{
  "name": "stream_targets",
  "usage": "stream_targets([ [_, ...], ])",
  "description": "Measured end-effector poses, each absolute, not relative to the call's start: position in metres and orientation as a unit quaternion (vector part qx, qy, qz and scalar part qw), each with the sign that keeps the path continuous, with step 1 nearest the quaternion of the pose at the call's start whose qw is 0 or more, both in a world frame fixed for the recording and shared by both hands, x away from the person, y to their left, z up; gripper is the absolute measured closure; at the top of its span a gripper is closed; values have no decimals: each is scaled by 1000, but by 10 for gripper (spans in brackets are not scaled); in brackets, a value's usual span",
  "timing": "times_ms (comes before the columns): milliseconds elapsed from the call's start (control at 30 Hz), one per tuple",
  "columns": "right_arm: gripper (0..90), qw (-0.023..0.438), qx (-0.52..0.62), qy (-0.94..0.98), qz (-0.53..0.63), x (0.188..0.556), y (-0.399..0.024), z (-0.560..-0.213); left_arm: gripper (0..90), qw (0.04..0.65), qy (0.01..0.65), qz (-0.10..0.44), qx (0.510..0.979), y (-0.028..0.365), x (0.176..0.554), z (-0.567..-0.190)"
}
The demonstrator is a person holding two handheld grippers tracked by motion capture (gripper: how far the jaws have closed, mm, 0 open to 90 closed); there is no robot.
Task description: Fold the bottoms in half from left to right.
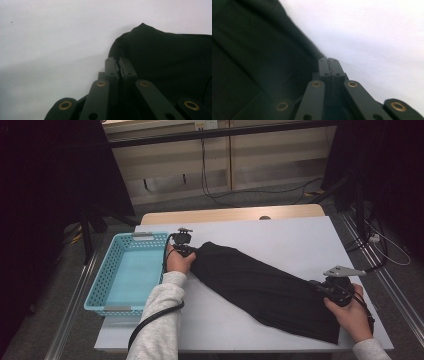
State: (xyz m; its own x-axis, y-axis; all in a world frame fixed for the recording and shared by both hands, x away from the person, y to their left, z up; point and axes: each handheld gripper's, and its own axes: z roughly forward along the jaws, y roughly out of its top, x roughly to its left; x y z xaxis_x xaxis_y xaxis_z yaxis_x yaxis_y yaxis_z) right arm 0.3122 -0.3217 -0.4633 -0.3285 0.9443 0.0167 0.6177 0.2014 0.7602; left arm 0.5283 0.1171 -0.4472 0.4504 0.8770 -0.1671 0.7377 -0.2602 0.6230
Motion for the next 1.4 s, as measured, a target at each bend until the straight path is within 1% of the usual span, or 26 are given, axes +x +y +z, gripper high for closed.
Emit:
stream_targets([
  [67, 896, 235, 534, 731, 355, 313, -325, -464, 860, 328, 513, 107, 786, 117, 529, -447],
  [100, 884, 242, 534, 729, 353, 312, -326, -464, 859, 329, 513, 105, 786, 117, 529, -447],
  [200, 793, 262, 538, 717, 359, 312, -326, -462, 858, 329, 514, 103, 786, 117, 528, -448],
  [267, 786, 257, 533, 720, 361, 310, -325, -459, 857, 328, 513, 102, 787, 116, 528, -449],
  [400, 726, 254, 520, 726, 372, 302, -318, -450, 856, 331, 515, 100, 784, 117, 527, -449],
  [500, 728, 245, 504, 737, 379, 297, -310, -445, 856, 330, 516, 98, 784, 118, 527, -450],
  [533, 746, 243, 497, 742, 379, 295, -308, -445, 855, 329, 515, 98, 785, 118, 527, -450],
  [600, 782, 225, 487, 752, 384, 292, -303, -445, 855, 328, 515, 99, 785, 117, 527, -450],
  [767, 823, 190, 464, 780, 374, 286, -288, -456, 854, 328, 518, 99, 784, 117, 528, -450],
  [867, 822, 179, 454, 793, 364, 285, -282, -462, 853, 326, 516, 99, 786, 117, 528, -450],
  [1033, 785, 212, 472, 779, 355, 292, -286, -464, 852, 324, 515, 102, 787, 116, 530, -451],
  [1100, 776, 217, 486, 768, 356, 296, -291, -465, 853, 325, 516, 102, 786, 116, 529, -451],
  [1133, 756, 222, 490, 765, 354, 298, -293, -465, 852, 332, 521, 100, 780, 115, 529, -451],
  [1200, 742, 220, 498, 759, 358, 298, -295, -466, 851, 328, 517, 100, 784, 116, 530, -451],
  [1333, 612, 213, 496, 760, 362, 296, -294, -466, 849, 324, 515, 101, 787, 116, 530, -451],
  [1400, 568, 235, 494, 761, 348, 296, -293, -466, 848, 325, 515, 99, 787, 116, 530, -450],
])
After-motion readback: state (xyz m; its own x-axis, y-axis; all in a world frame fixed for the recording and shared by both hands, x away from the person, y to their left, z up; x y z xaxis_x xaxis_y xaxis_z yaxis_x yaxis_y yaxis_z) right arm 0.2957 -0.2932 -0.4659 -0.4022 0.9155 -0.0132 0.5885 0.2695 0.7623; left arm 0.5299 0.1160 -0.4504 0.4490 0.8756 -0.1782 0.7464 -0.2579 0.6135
